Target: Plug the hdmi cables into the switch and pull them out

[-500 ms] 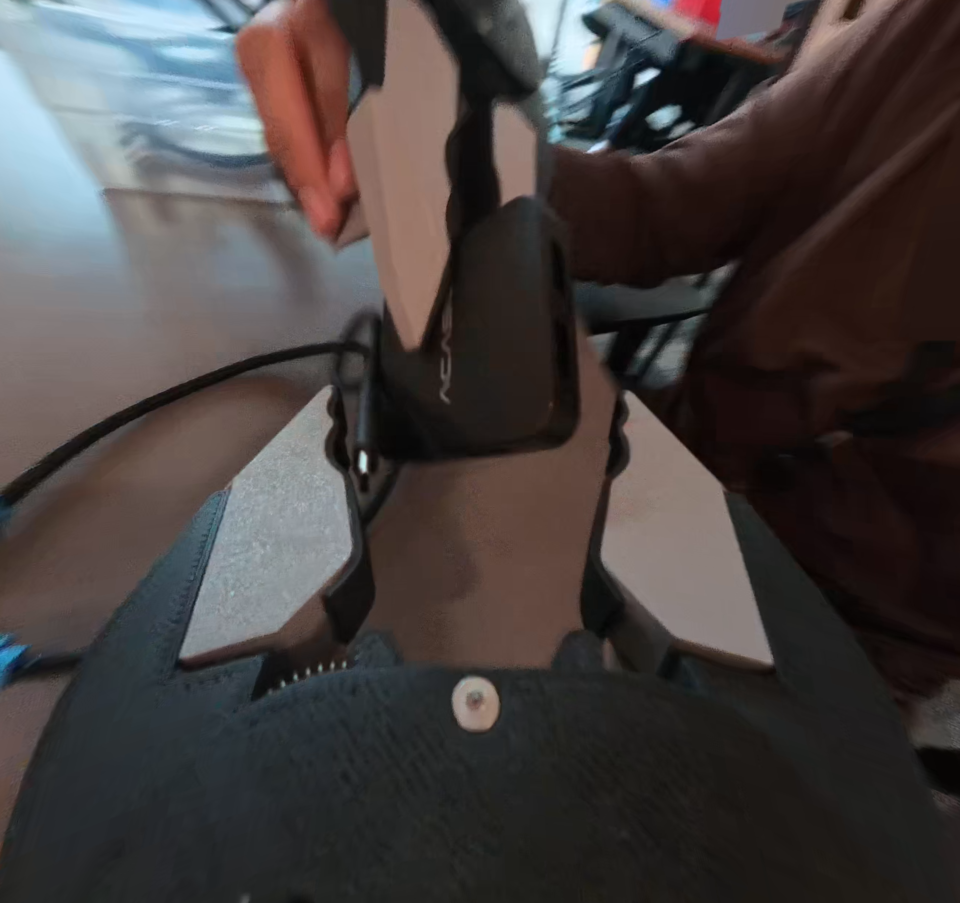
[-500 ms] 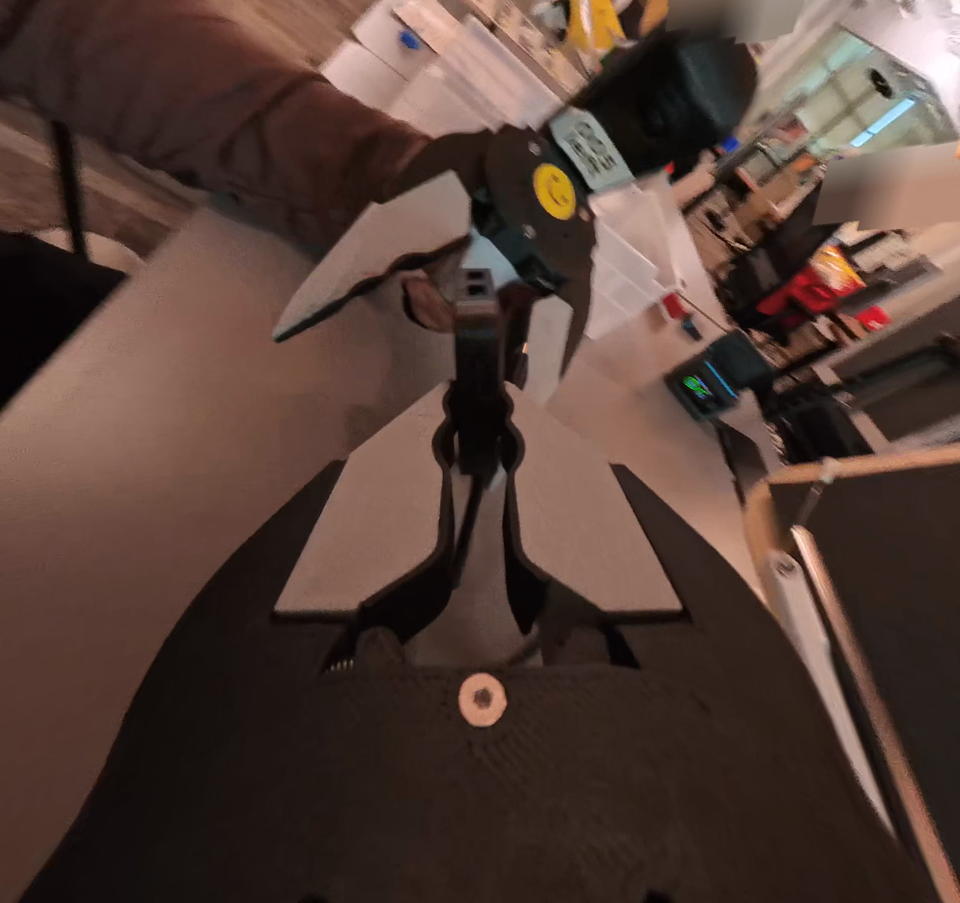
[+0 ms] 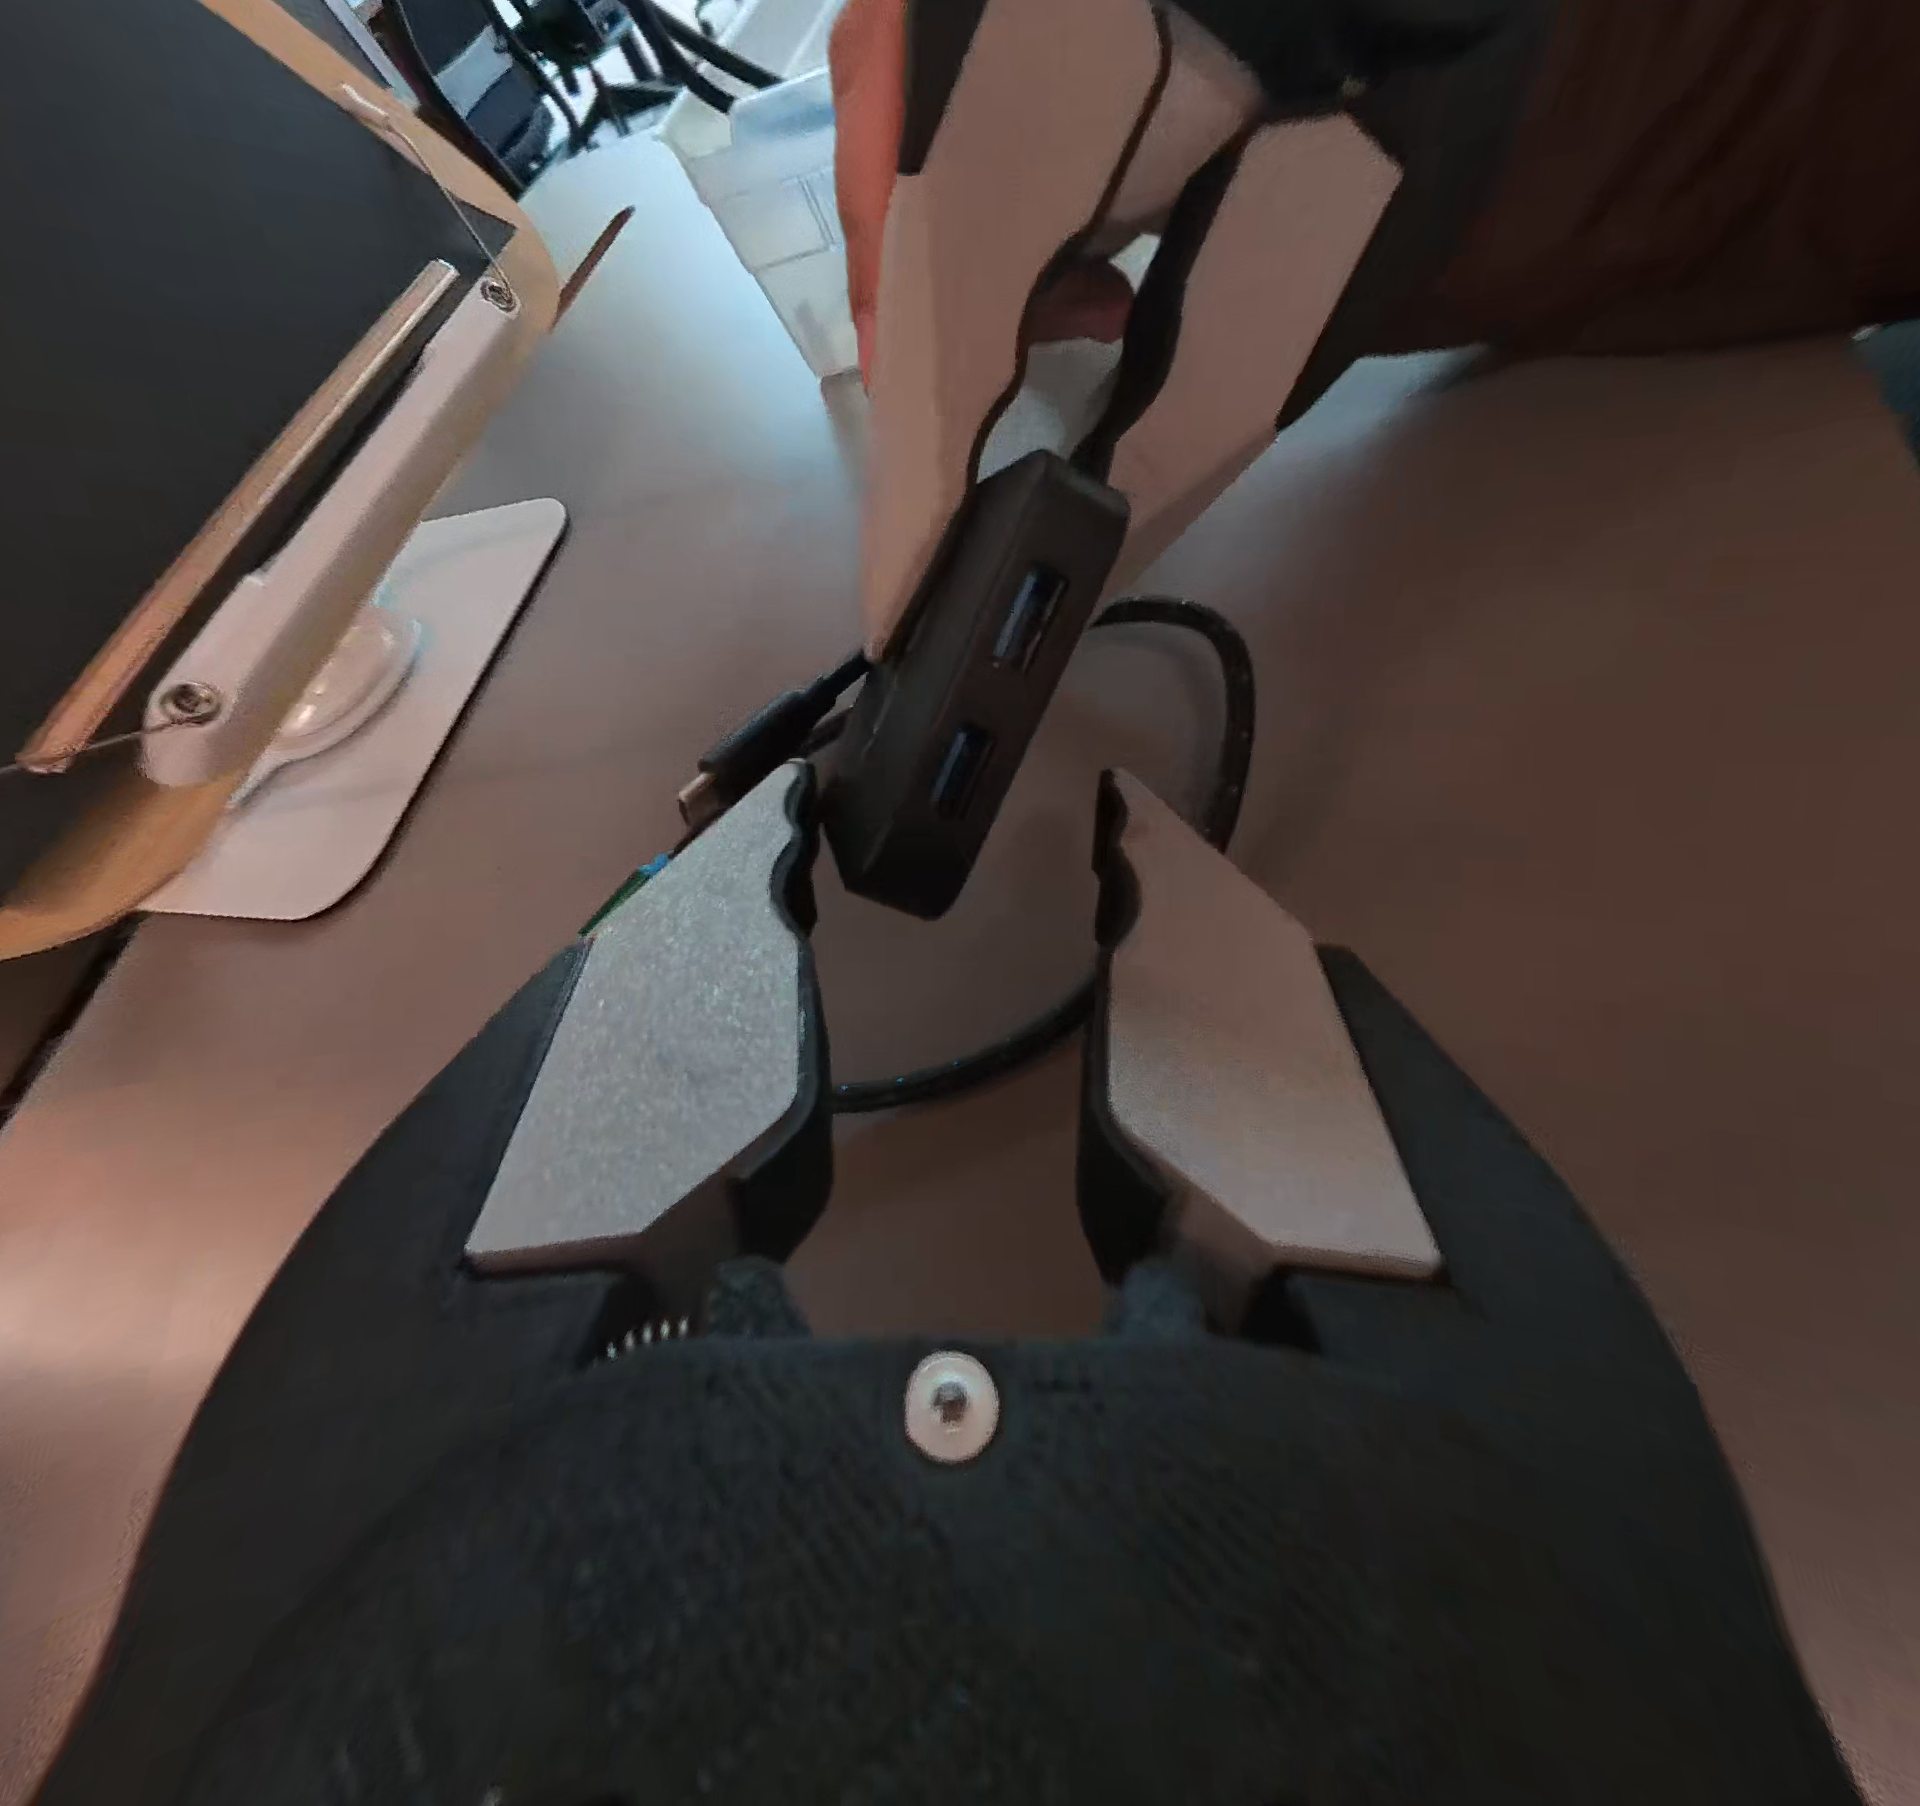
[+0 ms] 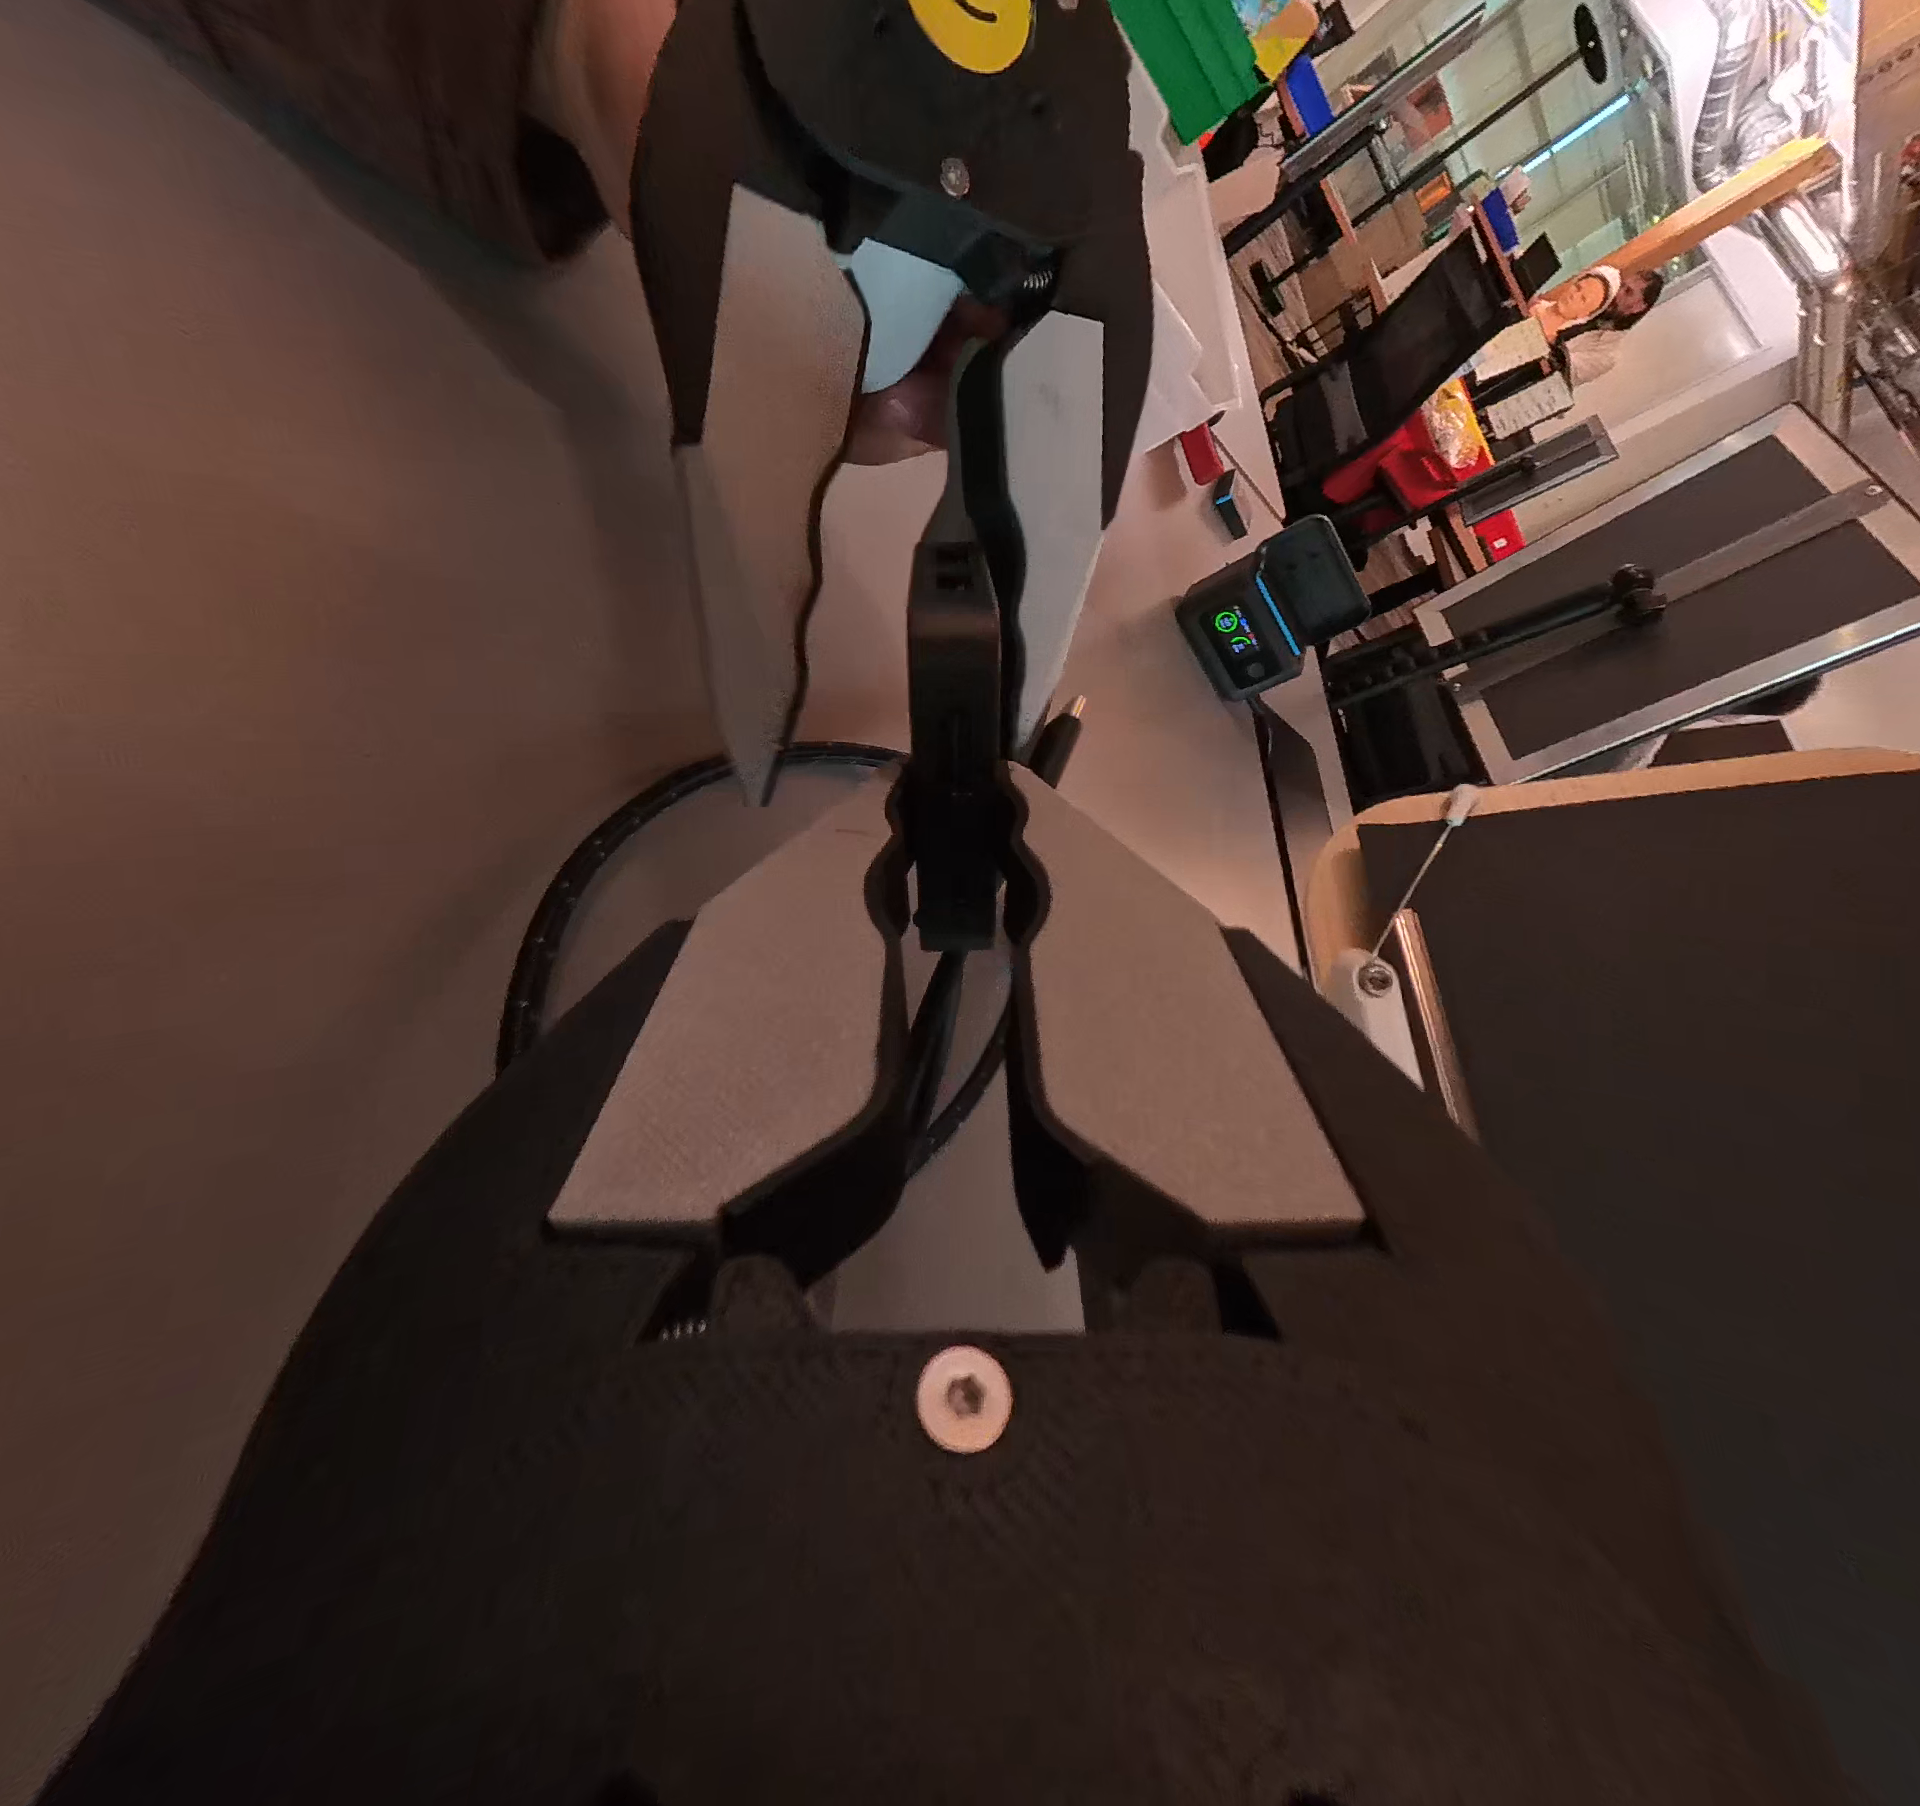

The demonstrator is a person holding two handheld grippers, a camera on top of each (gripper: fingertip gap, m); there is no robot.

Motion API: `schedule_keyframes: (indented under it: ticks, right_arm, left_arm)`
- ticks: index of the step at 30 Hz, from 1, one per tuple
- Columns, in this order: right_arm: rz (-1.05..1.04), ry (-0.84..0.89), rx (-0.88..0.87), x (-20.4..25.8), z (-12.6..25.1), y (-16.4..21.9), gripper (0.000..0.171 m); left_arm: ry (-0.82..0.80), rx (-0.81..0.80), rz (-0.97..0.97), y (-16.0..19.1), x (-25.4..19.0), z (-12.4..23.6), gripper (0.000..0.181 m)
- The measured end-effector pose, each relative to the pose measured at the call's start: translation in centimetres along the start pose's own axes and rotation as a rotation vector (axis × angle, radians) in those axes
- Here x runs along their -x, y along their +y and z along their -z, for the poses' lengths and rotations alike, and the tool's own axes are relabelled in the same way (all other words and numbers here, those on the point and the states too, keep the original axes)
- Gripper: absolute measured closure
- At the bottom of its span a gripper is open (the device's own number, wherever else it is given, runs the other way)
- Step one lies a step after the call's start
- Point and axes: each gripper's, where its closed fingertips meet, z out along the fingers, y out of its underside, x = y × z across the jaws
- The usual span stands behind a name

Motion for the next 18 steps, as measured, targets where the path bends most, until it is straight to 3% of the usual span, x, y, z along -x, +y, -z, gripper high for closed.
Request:
schedule_keyframes:
  ticks: [2, 6, 12, 18]
  right_arm:
    - [-0.003, -0.016, -0.014, 0.2, 0.0, 0.0, 0.160]
    - [-0.025, -0.014, -0.042, 0.1, 0.0, 0.2, 0.160]
    - [-0.134, -0.008, -0.003, -0.1, -0.5, 1.6, 0.158]
    - [-0.105, 0.010, 0.067, -0.1, -1.2, 3.0, 0.159]
  left_arm:
    - [-0.071, 0.021, -0.072, 0.2, 0.6, 0.1, 0.148]
    - [-0.152, 0.012, -0.156, -0.3, 1.3, 0.9, 0.165]
    - [-0.170, 0.007, -0.178, -0.5, 1.5, 1.1, 0.168]
    - [-0.201, 0.075, -0.175, 0.8, 2.0, 0.4, 0.166]
